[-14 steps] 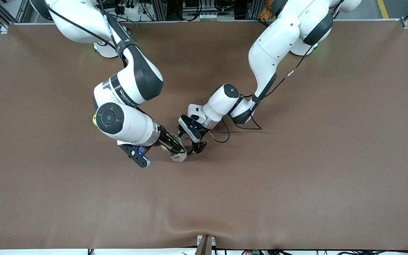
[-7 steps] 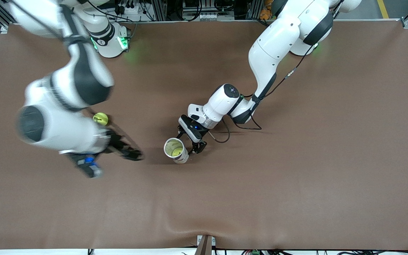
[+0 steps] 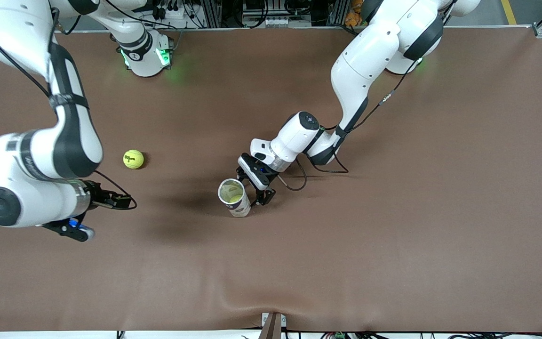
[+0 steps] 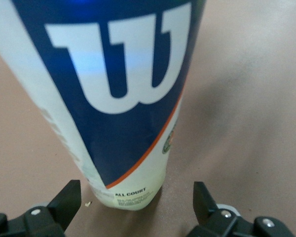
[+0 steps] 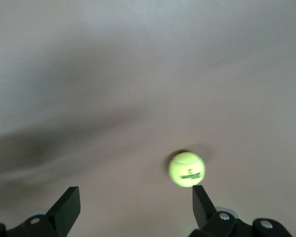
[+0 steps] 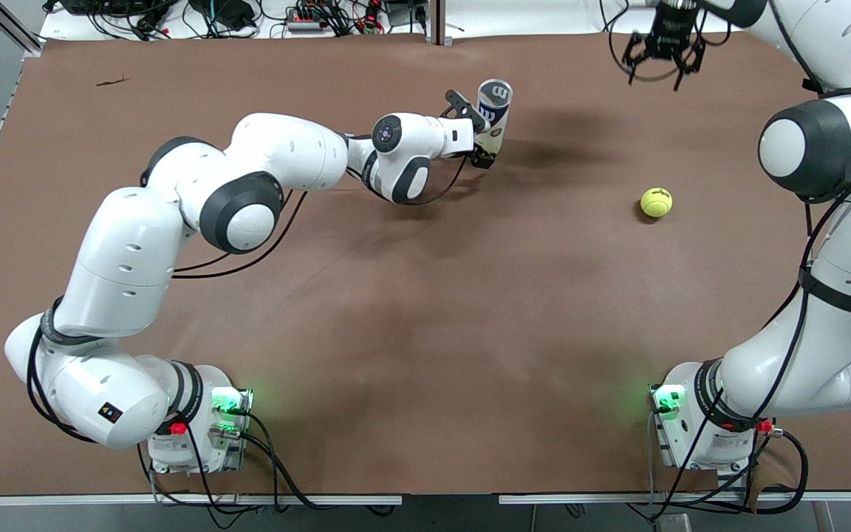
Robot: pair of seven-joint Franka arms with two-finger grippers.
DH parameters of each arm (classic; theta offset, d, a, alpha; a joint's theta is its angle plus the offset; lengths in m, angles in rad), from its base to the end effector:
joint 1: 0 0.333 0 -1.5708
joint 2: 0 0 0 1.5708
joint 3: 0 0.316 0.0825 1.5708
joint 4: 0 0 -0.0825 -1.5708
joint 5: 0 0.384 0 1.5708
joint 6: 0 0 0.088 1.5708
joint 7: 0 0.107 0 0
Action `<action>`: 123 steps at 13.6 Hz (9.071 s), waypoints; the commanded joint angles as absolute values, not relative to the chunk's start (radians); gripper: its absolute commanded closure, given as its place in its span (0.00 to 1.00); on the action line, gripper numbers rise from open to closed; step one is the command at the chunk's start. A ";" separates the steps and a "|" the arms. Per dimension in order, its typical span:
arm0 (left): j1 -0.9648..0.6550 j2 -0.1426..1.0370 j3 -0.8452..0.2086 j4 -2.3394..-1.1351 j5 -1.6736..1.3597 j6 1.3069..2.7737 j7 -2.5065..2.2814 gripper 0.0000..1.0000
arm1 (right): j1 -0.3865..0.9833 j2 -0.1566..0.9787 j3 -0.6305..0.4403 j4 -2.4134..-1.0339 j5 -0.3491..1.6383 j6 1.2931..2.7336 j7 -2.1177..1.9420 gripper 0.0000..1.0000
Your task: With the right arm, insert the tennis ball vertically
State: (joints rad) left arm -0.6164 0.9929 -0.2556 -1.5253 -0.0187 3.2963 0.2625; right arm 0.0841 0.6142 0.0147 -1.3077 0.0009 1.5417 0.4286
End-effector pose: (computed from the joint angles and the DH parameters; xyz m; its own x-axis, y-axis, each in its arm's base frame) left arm 0.5157 -0.5334 0.1730 0.4329 -0.5336 0.7266 -0.7991 -0.6002 0.0353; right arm 0.6774 0.0652 0.3571 0.8802 -0.3298 -0.3414 -0.2970 -0.9437 0.1457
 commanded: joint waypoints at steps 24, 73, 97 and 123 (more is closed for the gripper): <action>-0.634 1.078 -0.245 -1.382 -0.008 3.313 0.267 0.00 | 0.018 0.333 0.040 -2.071 0.003 2.024 0.365 1.00; -0.603 0.996 -0.249 -1.550 0.015 3.312 0.256 0.00 | 0.132 0.514 -0.219 -1.144 0.229 1.645 0.014 0.00; -0.031 0.398 -0.282 -1.394 -0.066 1.856 0.227 0.00 | -0.007 0.009 -0.008 -1.316 -0.038 1.313 0.058 0.00; -0.115 -0.222 0.008 -1.781 0.037 1.597 -0.212 0.00 | -0.067 -0.051 -0.029 -1.404 0.020 1.325 -0.080 0.00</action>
State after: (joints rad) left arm -0.0900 -0.1917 -0.0008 -1.7430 0.0153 1.5685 -0.1680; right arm -0.0464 -0.0287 -0.0370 -1.3815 0.0109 1.3172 -0.0685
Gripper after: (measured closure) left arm 0.000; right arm 0.000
